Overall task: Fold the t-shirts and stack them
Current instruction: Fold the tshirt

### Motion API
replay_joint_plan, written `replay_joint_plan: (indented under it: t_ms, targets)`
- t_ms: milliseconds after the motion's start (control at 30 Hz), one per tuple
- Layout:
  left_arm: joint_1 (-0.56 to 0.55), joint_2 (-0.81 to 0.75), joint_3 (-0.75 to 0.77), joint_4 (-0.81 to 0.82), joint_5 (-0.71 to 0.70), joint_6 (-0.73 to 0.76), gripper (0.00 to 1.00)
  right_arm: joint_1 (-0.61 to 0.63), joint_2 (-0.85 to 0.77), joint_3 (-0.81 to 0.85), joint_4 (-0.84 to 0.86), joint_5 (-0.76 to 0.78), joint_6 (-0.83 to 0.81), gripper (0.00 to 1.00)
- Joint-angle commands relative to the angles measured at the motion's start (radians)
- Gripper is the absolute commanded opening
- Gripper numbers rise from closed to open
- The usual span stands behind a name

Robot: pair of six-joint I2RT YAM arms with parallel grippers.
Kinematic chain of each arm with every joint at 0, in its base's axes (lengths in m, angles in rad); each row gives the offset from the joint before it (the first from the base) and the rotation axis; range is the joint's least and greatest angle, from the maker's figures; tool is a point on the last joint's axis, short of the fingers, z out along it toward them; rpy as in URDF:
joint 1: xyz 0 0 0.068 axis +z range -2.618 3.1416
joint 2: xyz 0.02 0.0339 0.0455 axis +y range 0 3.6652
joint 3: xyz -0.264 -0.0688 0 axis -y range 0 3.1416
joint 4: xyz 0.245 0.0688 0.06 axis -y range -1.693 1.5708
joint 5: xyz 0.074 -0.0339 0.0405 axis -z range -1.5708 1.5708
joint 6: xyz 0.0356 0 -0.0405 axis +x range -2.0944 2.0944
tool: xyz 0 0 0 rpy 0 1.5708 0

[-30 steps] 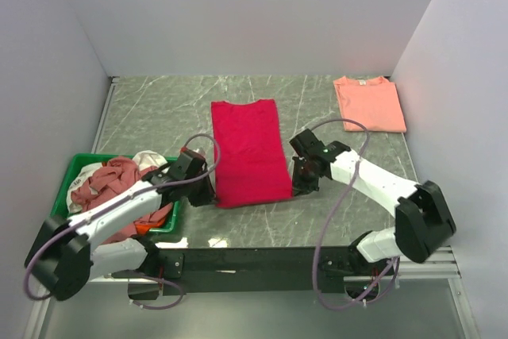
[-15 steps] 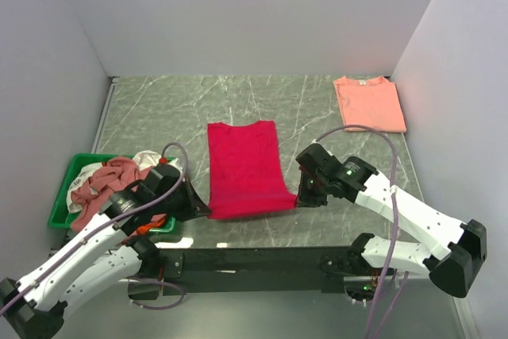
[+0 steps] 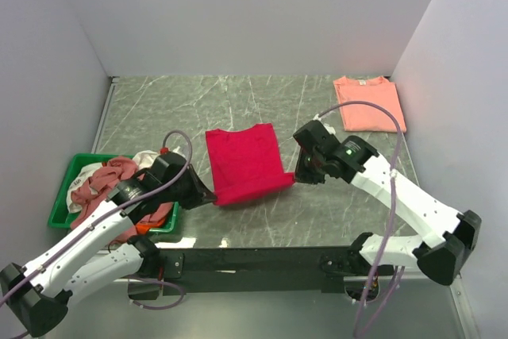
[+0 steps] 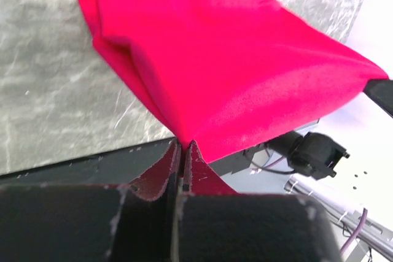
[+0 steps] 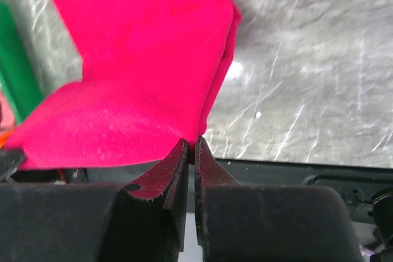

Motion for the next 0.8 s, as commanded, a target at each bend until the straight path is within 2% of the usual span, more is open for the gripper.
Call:
replay_joint_plan:
  t_ms: [0, 167, 500, 767]
  targets:
    - [0.003, 0.037, 0.044, 0.102, -0.027, -0.008, 0.01, -0.040, 0.047, 0.078, 0.025, 0.061, -0.042, 0.00]
    - [0.032, 0.083, 0.050, 0.139, -0.018, 0.026, 0.01, -0.085, 0.138, 0.187, 0.027, 0.066, -0.094, 0.00]
    - [0.216, 0.195, 0.090, 0.223, 0.102, 0.136, 0.01, -0.149, 0.258, 0.290, 0.067, 0.049, -0.156, 0.00]
    - [0.308, 0.305, 0.130, 0.277, 0.168, 0.213, 0.01, -0.171, 0.400, 0.417, 0.085, 0.040, -0.191, 0.00]
